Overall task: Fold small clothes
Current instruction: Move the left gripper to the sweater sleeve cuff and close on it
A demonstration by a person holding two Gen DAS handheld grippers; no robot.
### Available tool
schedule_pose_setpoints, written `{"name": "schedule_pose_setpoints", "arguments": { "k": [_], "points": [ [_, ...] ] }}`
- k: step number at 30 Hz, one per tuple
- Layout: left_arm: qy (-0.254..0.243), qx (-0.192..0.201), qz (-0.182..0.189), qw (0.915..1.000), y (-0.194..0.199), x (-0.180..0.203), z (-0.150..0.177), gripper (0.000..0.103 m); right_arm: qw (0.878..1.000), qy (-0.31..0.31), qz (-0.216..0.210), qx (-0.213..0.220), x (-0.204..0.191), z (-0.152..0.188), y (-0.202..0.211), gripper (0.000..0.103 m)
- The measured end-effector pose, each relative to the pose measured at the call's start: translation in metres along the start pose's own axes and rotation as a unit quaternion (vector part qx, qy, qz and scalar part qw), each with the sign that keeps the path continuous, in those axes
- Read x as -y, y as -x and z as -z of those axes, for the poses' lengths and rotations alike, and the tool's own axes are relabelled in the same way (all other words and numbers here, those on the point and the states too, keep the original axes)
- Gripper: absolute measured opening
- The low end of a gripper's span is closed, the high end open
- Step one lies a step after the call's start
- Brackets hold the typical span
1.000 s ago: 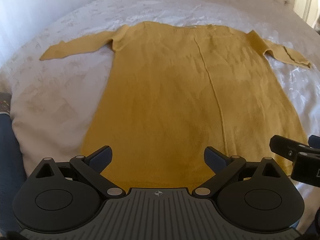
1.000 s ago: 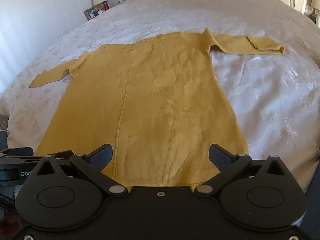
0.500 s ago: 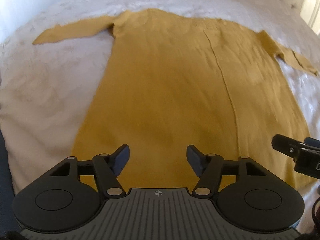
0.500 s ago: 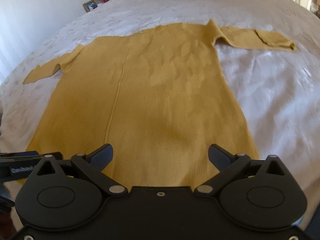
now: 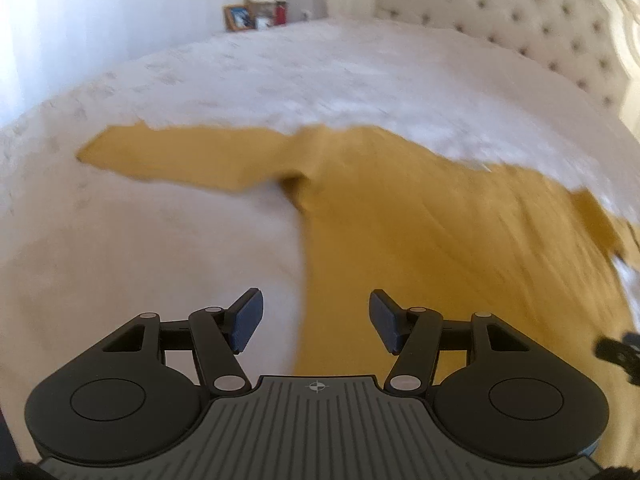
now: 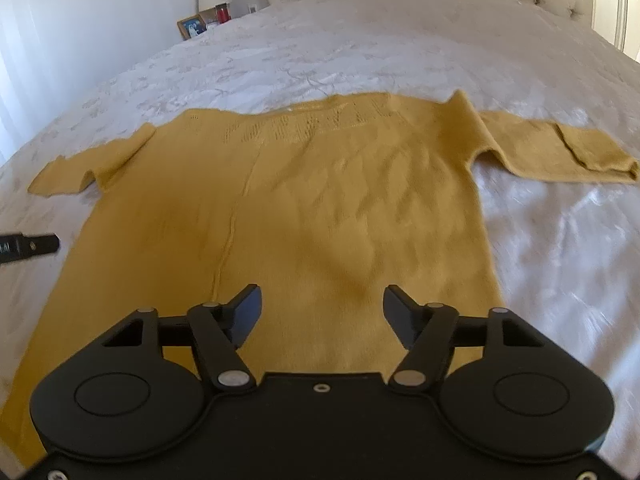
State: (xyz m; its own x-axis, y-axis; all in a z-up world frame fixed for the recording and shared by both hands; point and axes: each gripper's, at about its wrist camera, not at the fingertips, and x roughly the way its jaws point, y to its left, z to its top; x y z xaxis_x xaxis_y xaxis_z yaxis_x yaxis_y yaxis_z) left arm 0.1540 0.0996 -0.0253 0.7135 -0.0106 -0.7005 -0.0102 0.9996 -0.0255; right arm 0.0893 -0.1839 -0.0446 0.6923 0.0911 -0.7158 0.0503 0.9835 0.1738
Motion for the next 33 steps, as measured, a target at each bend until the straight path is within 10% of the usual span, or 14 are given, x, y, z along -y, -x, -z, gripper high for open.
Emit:
{"name": "schedule_pose_setpoints", "arguments": {
  "k": [16, 33],
  "points": [
    [0.086, 0.014, -0.067, 0.994, -0.101, -0.132, -0.087, 0.059, 0.996, 0.011, -0.046, 0.07, -0.031, -0.056, -0.068, 0.071],
    [0.222, 0.011, -0.113, 0.9685, -0.17, -0.242, -0.121, 0.069, 0.996, 0.031, -0.073, 0.051, -0.05, -0.049, -0.082, 0.072]
  ]
}}
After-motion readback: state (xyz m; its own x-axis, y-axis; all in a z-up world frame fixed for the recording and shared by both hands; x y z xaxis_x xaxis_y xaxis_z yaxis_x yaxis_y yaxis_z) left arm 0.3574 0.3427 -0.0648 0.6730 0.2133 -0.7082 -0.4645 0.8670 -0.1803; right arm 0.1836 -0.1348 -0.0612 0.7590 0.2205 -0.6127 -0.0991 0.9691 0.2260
